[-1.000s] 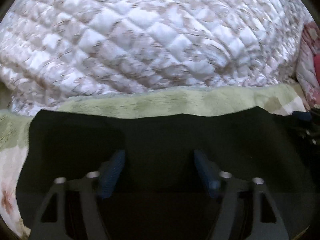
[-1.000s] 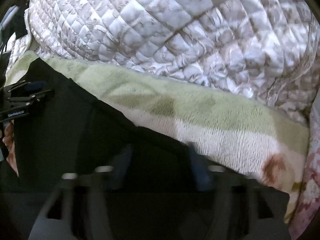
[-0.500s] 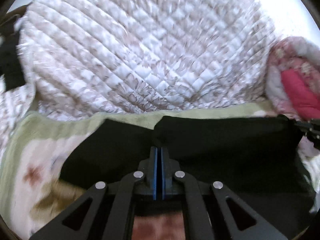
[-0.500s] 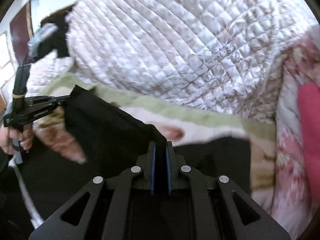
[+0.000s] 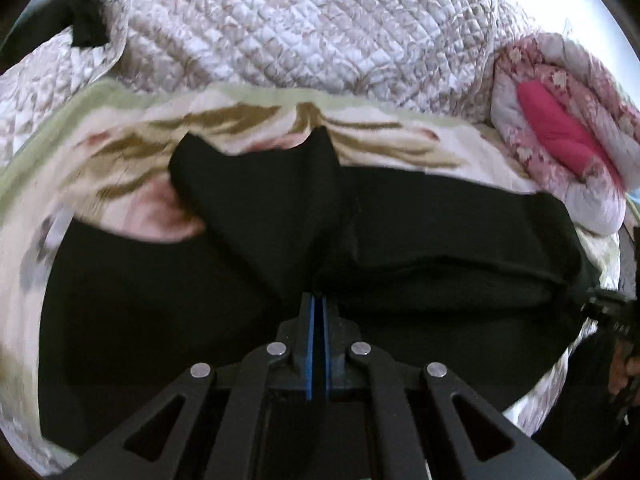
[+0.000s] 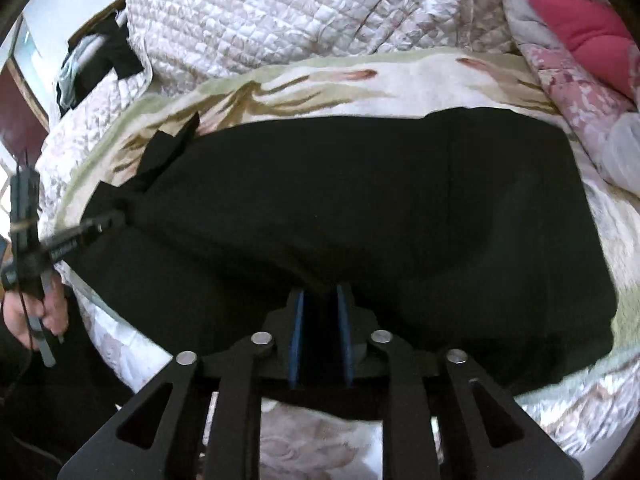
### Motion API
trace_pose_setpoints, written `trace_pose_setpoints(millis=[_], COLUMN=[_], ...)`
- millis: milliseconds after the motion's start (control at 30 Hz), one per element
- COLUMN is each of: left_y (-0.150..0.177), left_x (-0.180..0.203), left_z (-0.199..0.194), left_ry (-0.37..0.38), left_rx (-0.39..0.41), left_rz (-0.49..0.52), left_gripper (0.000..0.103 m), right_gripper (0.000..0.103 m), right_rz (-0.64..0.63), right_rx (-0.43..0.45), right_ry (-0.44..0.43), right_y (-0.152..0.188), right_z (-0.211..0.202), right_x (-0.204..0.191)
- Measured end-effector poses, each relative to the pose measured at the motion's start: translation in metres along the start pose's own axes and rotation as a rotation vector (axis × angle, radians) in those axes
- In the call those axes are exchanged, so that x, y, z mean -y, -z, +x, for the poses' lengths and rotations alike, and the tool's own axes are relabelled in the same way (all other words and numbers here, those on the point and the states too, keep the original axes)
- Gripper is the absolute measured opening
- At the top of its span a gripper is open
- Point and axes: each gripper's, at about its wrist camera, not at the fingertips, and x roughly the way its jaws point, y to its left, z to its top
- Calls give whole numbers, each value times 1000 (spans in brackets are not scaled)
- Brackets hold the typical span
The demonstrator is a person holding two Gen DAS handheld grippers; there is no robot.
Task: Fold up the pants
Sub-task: 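Lift the held edge with both grippers and fold it over the pants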
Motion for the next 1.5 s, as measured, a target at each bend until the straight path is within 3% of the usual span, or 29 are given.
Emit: trace_pose_setpoints(millis=[133, 200, 333, 533, 633, 1000, 1233, 1300, 1333, 1367, 1500], left_y=[7, 2, -16, -46, -55, -64, -72, -72, -72, -73, -77], left_x=[-5, -6, 0, 27, 34, 27, 39, 44, 47, 49, 36], left_z=[-16, -24, -27, 6, 28, 70, 80, 91, 93, 94, 67], left_ry=[-5, -8, -7, -30, -47, -108, -151, -187, -213, -235, -231], left_rx=[0, 18, 61, 56, 31, -11, -23, -51, -42, -40, 32], left_rz=[-19, -20, -8, 79, 96, 106, 167, 212, 235, 251, 183], left_gripper=[5, 8, 34, 39, 39, 39, 35, 34, 18, 9, 5], right_gripper=[37, 53, 54, 54, 54, 53, 39, 18, 15, 15, 11], right_rz=[79, 138, 249, 392, 442, 505, 522, 515, 519, 528, 517], right_rx=[49, 70, 96, 130, 153, 227, 223, 222, 224, 226, 259], right_ry=[-34, -34, -5, 41, 22, 53, 120, 144, 145, 139, 109], right_y=[13, 22, 26, 28, 27, 18, 12, 10, 9, 9, 9], right_z=[-21, -31, -38, -46, -47, -47, -45, -44, -44, -45, -56], right_x=[6, 15, 35, 66, 76, 91, 94, 95, 96, 99, 95])
